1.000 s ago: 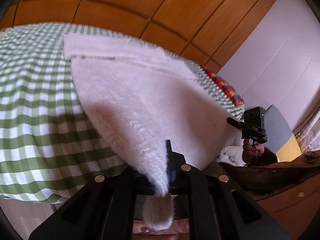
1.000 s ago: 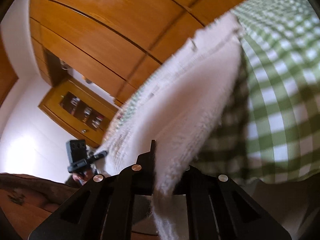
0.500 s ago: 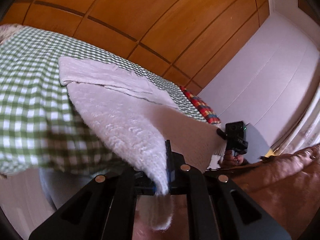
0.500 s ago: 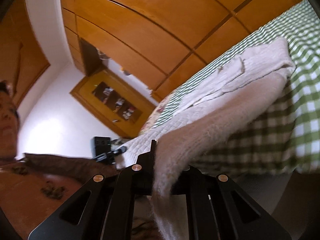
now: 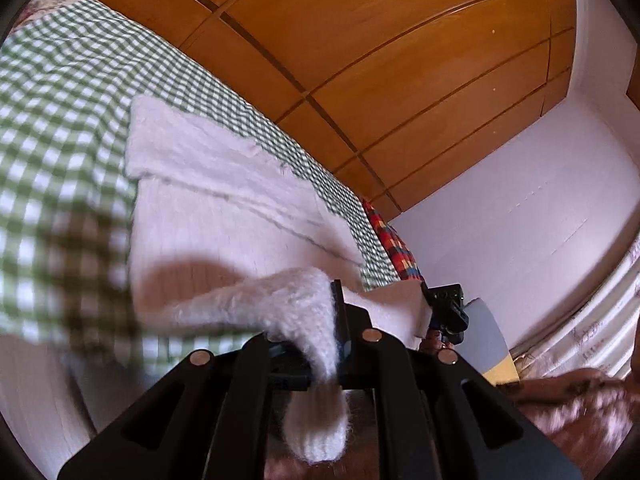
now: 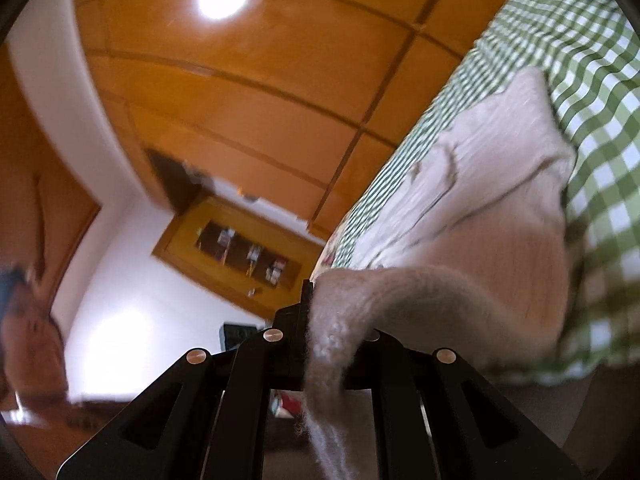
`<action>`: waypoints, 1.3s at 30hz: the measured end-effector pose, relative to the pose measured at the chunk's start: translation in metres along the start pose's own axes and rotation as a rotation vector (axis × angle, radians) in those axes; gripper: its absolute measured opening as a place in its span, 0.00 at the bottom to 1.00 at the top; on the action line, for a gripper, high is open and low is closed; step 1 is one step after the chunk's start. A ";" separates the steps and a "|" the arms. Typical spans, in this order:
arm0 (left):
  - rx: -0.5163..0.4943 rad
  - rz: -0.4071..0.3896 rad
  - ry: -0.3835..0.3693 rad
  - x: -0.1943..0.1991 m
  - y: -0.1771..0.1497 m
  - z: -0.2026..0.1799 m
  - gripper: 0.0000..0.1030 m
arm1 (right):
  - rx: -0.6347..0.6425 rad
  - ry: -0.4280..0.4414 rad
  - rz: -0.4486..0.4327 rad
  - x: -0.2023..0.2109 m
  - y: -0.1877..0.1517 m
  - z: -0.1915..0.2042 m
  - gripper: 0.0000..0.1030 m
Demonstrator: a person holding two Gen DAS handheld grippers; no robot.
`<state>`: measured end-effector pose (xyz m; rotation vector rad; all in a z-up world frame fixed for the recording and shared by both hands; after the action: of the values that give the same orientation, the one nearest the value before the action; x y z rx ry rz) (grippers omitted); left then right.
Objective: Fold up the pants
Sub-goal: 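Lift the hem with both tools and fold it toward the collar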
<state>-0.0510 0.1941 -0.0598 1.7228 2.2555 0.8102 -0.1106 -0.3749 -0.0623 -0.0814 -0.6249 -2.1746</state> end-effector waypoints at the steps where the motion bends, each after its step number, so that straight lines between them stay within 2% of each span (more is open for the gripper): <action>1: 0.002 -0.004 0.007 -0.003 0.007 0.004 0.06 | -0.021 -0.024 -0.002 -0.005 0.010 -0.005 0.07; 3: 0.018 -0.006 0.016 -0.012 0.023 0.015 0.06 | -0.059 -0.054 -0.002 -0.016 0.027 -0.015 0.07; 10: 0.047 0.011 0.135 -0.051 0.073 0.059 0.06 | -0.133 -0.088 -0.007 -0.057 0.072 -0.035 0.07; 16: 0.142 0.009 0.190 -0.079 0.098 0.104 0.07 | -0.223 -0.233 -0.013 -0.085 0.097 -0.065 0.07; 19: 0.156 0.012 0.237 -0.088 0.104 0.119 0.13 | -0.268 -0.267 -0.015 -0.093 0.101 -0.078 0.10; 20: 0.157 0.015 0.240 -0.091 0.106 0.123 0.21 | -0.283 -0.267 -0.019 -0.095 0.102 -0.080 0.15; 21: 0.154 0.014 0.232 -0.093 0.108 0.124 0.34 | -0.291 -0.266 -0.022 -0.097 0.104 -0.081 0.20; 22: 0.145 0.002 0.220 -0.092 0.111 0.123 0.42 | -0.297 -0.262 -0.025 -0.098 0.106 -0.082 0.24; 23: 0.141 -0.015 0.214 -0.089 0.113 0.121 0.54 | -0.297 -0.254 -0.027 -0.100 0.109 -0.081 0.35; 24: 0.140 -0.039 0.208 -0.086 0.118 0.120 0.59 | -0.291 -0.246 -0.033 -0.099 0.112 -0.079 0.44; 26: 0.148 -0.087 0.213 -0.080 0.126 0.120 0.64 | -0.266 -0.253 -0.049 -0.099 0.120 -0.073 0.51; 28: 0.157 -0.145 0.251 -0.069 0.135 0.121 0.66 | -0.232 -0.280 -0.057 -0.100 0.129 -0.066 0.51; 31: 0.152 -0.188 0.324 -0.057 0.138 0.122 0.69 | -0.179 -0.348 -0.119 -0.090 0.136 -0.058 0.51; 34: 0.124 -0.166 0.401 -0.053 0.132 0.125 0.72 | -0.126 -0.422 -0.183 -0.076 0.140 -0.055 0.54; 39: 0.082 -0.085 0.429 -0.071 0.131 0.128 0.72 | -0.018 -0.549 -0.090 -0.087 0.144 -0.054 0.54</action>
<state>0.1387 0.1898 -0.1096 1.5931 2.6451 1.1768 0.0623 -0.4107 -0.0745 -0.6882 -0.9260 -2.2501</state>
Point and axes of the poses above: each gripper's, at about its wrist camera, not at the fingertips, and x roughly against the way its jaws point, z to its left, y to its top, the point moved 1 cm from there along -x, roughly the way its jaws point, and after that the axes turned 11 degrees about -y, right-handed, at the moved point
